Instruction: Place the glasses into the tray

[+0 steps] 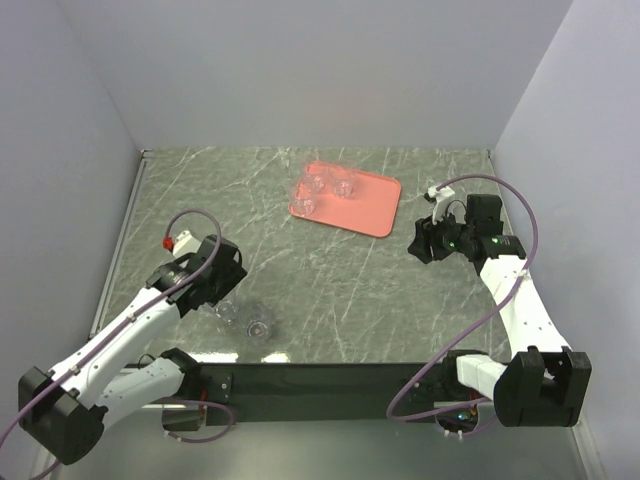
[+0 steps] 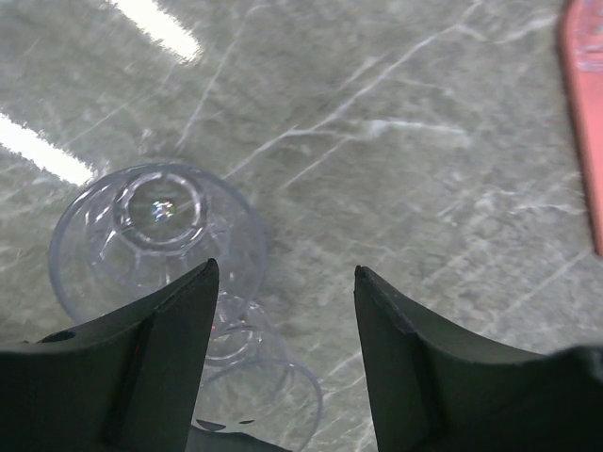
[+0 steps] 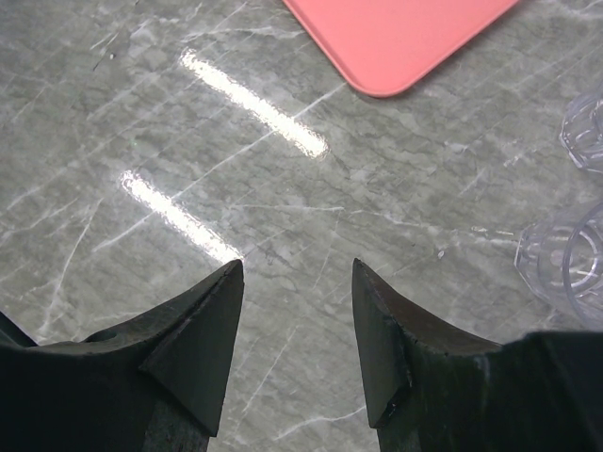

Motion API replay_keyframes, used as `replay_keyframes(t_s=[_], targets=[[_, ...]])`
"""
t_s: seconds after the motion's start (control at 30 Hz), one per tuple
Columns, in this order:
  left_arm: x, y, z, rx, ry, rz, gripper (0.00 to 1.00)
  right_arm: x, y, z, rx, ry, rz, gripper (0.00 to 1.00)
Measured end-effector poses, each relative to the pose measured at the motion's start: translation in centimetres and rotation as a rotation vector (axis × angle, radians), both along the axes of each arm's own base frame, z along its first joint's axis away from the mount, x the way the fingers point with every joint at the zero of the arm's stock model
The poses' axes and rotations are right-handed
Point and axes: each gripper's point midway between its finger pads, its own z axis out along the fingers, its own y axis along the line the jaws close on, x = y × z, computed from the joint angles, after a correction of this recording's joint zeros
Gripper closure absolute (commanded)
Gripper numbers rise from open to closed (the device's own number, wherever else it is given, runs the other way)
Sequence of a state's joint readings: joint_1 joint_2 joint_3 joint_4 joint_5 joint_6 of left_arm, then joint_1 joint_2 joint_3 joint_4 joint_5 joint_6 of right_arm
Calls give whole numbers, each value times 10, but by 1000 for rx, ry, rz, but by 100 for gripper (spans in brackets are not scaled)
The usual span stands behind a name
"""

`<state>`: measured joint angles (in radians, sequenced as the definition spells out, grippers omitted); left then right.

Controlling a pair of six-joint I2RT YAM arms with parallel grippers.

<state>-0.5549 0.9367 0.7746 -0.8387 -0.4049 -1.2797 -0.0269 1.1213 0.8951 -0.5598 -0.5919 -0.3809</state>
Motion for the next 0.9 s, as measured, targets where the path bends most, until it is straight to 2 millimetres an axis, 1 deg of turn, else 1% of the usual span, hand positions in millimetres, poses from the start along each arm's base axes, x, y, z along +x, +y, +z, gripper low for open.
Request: replay_keyframes(t_s=[0.2,0.43,0.53,0.6,0.63,0.67,0.7,0.8,0.83,0.9], targets=[[-6,2,-18,26,86,36,37,0,0,0,0,0,0,43],[-6,-1,-27,30,123,32,44,0,-1,0,0,0,-5,43],[-6,-2,-34,44,150,30,46,1,-2,0,0,0,-7,43],[-6,-2,-39,55,170,30,49,1,-2,0,0,0,-9,43],[-6,-2,-42,61,180,30,53,1,-3,0,0,0,-9,43],[-6,-2,-44,65,188,30,54,1,-3,0,0,0,-10,43],[-7,-2,-46,71,198,31,60,1,-3,0,0,0,-10,43],[-7,-1,-51,83,215,30,70,1,-3,0,0,0,-11,43],[-8,0,-52,89,222,29,79,1,-3,0,0,0,-11,43],[-6,1,-53,102,226,31,87,1,-4,0,0,0,-12,43]])
